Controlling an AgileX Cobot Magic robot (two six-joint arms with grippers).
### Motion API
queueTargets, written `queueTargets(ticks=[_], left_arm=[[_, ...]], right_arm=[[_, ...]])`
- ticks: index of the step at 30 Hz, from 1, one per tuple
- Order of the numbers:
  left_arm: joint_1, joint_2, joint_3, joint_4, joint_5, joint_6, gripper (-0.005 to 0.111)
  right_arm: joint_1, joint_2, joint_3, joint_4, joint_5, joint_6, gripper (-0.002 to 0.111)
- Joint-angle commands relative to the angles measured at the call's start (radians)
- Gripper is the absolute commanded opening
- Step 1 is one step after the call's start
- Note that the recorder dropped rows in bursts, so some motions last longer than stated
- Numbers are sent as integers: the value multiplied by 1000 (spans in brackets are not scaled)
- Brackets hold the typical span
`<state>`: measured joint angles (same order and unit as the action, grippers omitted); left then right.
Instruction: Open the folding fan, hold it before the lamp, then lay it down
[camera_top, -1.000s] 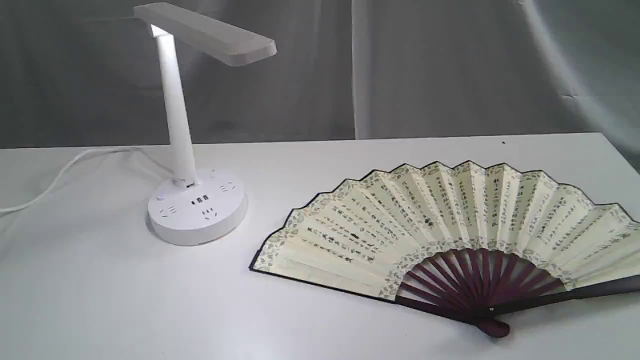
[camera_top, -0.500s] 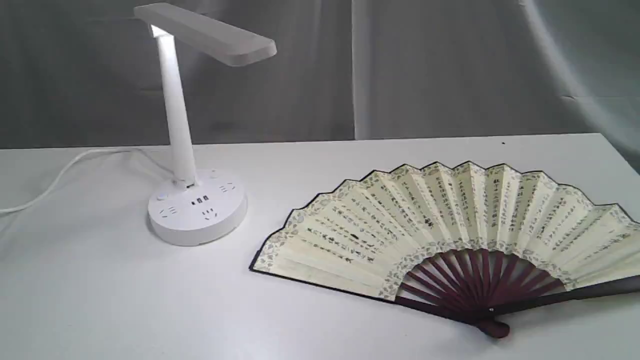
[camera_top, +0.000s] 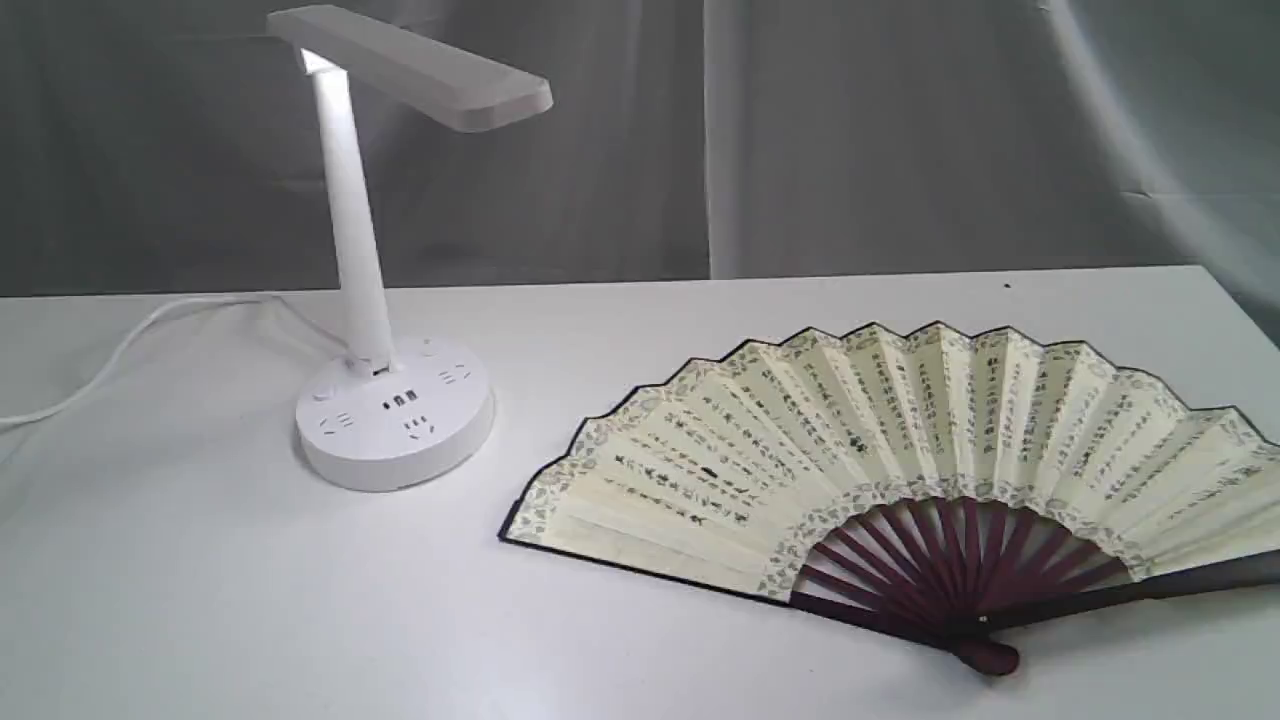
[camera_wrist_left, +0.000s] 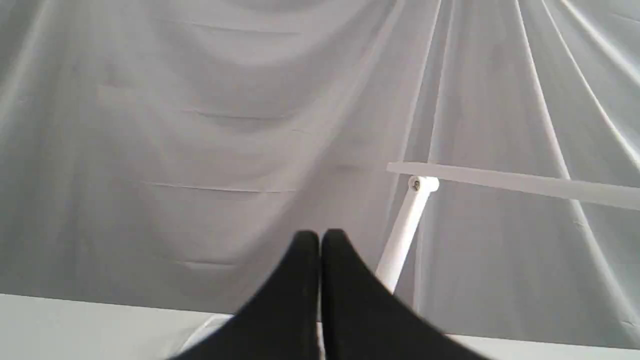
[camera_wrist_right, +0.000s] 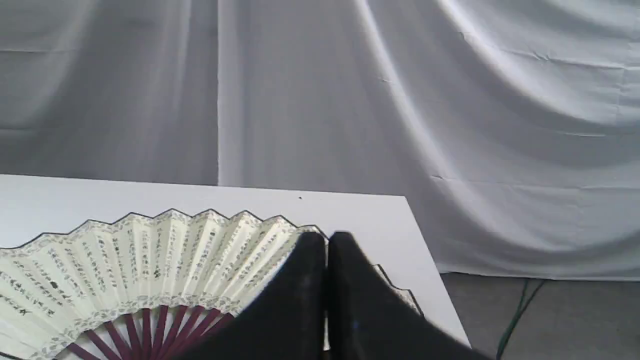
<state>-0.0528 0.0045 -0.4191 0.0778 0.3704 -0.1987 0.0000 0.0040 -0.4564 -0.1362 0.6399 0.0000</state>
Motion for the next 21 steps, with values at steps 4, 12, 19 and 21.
queueTargets(ticks=[4, 12, 19, 21], left_arm=[[1, -5, 151, -8, -196, -5, 0], [1, -5, 288, -8, -244, -5, 0], [1, -5, 419, 11, -329, -3, 0], [1, -5, 419, 13, -298, -1, 0]], right_arm=[[0, -4, 160, 11, -194, 19, 0], [0, -4, 315, 25, -414, 34, 0], [0, -4, 456, 136, -584, 34, 0], [0, -4, 456, 146, -506, 33, 0]])
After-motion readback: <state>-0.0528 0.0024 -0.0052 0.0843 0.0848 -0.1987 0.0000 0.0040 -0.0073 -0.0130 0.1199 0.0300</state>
